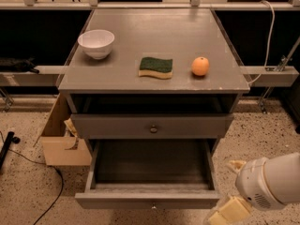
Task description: Close middle drawer
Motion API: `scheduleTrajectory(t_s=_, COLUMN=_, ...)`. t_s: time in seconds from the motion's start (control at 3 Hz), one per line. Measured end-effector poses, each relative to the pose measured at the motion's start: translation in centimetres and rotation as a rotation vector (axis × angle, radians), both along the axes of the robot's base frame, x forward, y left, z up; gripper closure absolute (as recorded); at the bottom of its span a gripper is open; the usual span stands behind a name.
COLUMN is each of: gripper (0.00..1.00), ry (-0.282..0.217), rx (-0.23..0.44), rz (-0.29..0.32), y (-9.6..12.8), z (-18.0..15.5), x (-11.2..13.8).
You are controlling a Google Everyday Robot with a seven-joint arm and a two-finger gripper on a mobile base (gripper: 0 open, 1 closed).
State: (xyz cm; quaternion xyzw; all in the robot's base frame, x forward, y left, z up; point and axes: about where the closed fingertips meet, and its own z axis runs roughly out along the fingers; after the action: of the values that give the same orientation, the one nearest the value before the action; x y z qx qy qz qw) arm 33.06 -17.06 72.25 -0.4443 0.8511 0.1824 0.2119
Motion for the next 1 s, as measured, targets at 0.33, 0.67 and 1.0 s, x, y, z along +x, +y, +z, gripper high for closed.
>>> scheduleTrajectory(t_s=0.33, gripper=0.0, ry=0.014, rx=0.005, rz=-0.005, y=0.1, z=-0.5, x=-0.2)
scheduleTrajectory(t_s=0.67, gripper=0.0, ry=0.01, rx=0.019, rz=0.011, y=0.9, z=-0.5, x=-0.3)
scheduleTrajectory(t_s=1.0, gripper=0.0, ry=0.022, rx=0.046, rz=0.055, y=3.4, z=-2.4, x=-1.6)
